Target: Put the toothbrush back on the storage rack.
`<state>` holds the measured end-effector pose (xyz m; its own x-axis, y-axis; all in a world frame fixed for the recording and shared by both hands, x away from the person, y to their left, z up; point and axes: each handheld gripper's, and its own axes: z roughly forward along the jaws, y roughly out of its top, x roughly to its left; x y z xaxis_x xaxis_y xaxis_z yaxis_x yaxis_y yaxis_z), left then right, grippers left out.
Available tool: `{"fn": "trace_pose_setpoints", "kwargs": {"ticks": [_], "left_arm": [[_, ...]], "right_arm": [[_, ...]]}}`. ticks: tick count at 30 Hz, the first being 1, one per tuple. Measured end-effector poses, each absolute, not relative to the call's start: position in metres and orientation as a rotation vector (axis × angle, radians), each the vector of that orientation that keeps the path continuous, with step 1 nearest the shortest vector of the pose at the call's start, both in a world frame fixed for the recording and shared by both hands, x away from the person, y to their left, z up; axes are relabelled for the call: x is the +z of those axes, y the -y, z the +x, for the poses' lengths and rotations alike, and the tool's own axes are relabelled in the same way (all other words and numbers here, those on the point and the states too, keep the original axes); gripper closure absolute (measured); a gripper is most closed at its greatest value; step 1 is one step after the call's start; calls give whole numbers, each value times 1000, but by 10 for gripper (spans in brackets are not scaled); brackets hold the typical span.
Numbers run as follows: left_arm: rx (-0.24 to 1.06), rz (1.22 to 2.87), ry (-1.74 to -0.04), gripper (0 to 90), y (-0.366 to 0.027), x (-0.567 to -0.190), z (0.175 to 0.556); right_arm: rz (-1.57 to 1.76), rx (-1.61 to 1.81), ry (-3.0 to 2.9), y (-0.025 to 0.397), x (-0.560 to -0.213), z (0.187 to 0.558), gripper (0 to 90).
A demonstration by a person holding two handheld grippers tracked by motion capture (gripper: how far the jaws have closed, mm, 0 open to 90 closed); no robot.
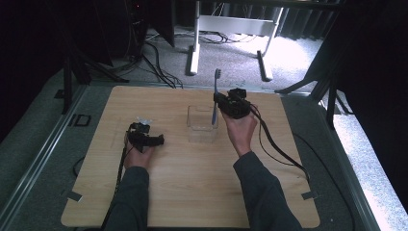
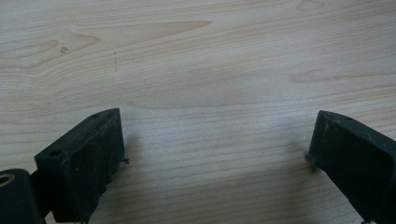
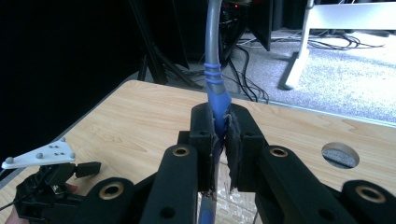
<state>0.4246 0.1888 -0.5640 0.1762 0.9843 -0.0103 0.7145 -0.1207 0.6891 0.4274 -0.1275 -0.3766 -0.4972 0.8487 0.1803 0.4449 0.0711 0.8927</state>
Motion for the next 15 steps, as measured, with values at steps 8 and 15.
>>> {"fn": "trace_pose_setpoints", "kwargs": {"ticks": [8, 15], "left_arm": [[626, 1899, -1596, 36, -189, -564, 425], [627, 1899, -1595, 36, -189, -564, 425]], "right_arm": [[1265, 1397, -1949, 125, -381, 431, 816], [1249, 1395, -1932, 124, -382, 432, 816]]}}
